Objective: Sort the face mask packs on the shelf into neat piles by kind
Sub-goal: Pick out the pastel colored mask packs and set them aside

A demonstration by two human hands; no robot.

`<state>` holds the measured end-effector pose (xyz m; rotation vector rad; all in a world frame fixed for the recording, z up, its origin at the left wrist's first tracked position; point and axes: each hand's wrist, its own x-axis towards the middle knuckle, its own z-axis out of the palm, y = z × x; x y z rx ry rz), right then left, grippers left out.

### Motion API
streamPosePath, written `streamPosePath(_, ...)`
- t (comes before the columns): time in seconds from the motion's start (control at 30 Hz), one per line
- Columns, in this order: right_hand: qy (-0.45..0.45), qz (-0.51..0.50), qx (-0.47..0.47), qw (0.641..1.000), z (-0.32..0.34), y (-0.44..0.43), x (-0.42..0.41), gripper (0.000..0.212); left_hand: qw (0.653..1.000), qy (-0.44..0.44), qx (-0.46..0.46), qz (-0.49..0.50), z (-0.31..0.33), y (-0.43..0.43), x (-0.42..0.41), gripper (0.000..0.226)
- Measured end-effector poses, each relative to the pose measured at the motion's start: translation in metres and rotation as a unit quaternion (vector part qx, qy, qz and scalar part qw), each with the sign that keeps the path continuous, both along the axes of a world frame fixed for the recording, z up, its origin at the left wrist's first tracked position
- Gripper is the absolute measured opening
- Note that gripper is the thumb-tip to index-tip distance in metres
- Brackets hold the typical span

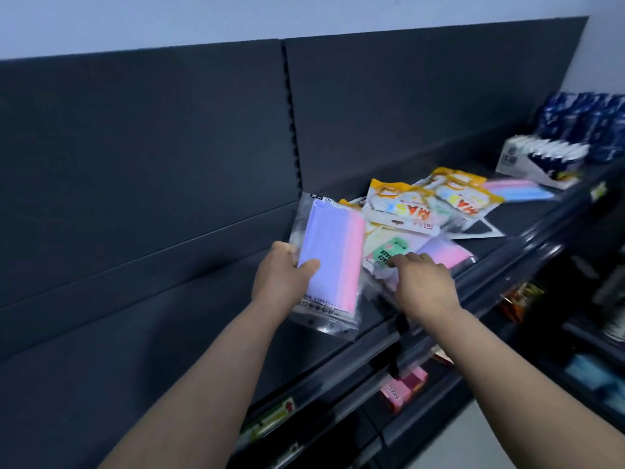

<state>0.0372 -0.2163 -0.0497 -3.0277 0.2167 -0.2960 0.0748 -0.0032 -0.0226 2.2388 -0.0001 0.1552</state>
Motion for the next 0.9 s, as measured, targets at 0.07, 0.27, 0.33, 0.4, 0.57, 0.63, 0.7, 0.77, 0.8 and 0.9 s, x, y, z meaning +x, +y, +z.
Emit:
streamPosePath(0.07,0.034,-0.007,-0.006,0.999,0.001,-0.024,0.002,0.045,1.0,0.004,0.006,0.005,-0.002,-0.015,0.006,0.03)
streamPosePath(0.27,0.049,0.059,0.054,0.996,-0.015,-0.064,0.003,0.02,0.998,0.006,-0.037,0.053,-0.005,-0.038,0.012,0.043)
streamPosePath(0.33,0.035,0.083,0.038,0.995,-0.013,-0.063,0.005,0.021,0.997,-0.001,-0.036,0.069,-0.004,-0.041,0.014,0.04)
streamPosePath(0.4,0.043,0.106,0.023,0.993,-0.009,-0.061,0.006,0.019,0.996,-0.002,-0.036,0.079,-0.004,-0.046,0.017,0.036)
streamPosePath(0.57,-0.011,0.1,0.026,0.995,-0.009,-0.07,0.013,0.024,0.992,-0.007,-0.064,0.109,-0.008,-0.054,0.022,0.031)
streamPosePath(0.63,-0.042,0.097,0.031,0.994,-0.005,-0.075,0.019,0.026,0.991,-0.014,-0.061,0.122,-0.009,-0.058,0.023,0.031)
streamPosePath(0.7,-0.029,0.101,0.014,0.994,-0.002,-0.081,0.026,0.029,0.99,-0.019,-0.056,0.129,-0.01,-0.062,0.023,0.032)
streamPosePath(0.77,0.015,0.107,-0.025,0.994,-0.005,-0.089,0.031,0.03,0.989,-0.018,-0.053,0.137,-0.011,-0.065,0.022,0.034)
streamPosePath(0.8,0.034,0.11,-0.033,0.993,-0.007,-0.093,0.035,0.031,0.988,-0.016,-0.055,0.141,-0.012,-0.067,0.022,0.036)
streamPosePath(0.9,0.071,0.167,0.024,0.983,-0.021,-0.103,0.045,0.055,0.987,-0.017,-0.066,0.148,-0.015,-0.073,0.021,0.041)
